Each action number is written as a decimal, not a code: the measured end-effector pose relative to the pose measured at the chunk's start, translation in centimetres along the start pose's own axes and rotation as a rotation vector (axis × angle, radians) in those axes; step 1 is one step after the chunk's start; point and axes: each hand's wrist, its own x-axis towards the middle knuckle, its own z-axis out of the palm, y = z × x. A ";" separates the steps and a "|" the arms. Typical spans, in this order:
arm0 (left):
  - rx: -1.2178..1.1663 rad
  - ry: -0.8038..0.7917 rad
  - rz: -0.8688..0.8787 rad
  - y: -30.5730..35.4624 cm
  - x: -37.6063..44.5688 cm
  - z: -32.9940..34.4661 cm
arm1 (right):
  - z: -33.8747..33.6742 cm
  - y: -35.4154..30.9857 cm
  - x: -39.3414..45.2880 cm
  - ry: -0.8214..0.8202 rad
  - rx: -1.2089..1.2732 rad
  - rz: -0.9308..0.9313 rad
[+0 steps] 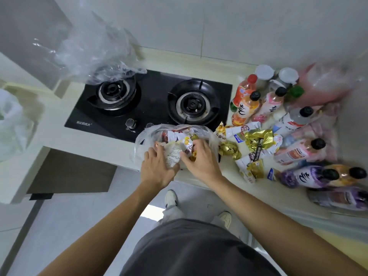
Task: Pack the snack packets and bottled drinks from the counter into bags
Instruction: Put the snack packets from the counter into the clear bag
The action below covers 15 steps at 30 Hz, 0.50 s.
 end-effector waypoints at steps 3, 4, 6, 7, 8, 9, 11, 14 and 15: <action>0.049 0.015 0.003 -1.0 1.1 0.2 | 2.3 0.4 0.8 -0.012 -0.115 0.030; 0.059 0.024 0.013 -1.1 1.7 0.4 | 2.7 0.4 1.1 0.002 -0.158 0.048; 0.096 0.040 0.042 -1.1 3.0 0.8 | 3.0 0.5 2.1 0.035 -0.248 0.100; 0.118 0.047 0.058 -1.1 3.8 1.1 | 3.0 0.4 2.7 0.055 -0.289 0.126; 0.136 0.051 0.073 -1.0 4.4 1.4 | 3.0 0.3 3.2 0.077 -0.329 0.141; 0.151 0.049 0.089 -0.9 5.1 1.6 | 3.0 0.3 3.7 0.100 -0.368 0.146; 0.180 0.036 0.119 -0.6 6.3 1.9 | 3.0 0.2 4.5 0.135 -0.428 0.148; 0.237 0.017 0.147 -0.2 8.0 2.2 | 2.8 0.1 5.3 0.111 -0.491 0.182; 0.256 0.005 0.152 -0.1 8.4 2.2 | 2.8 0.1 5.4 0.082 -0.510 0.198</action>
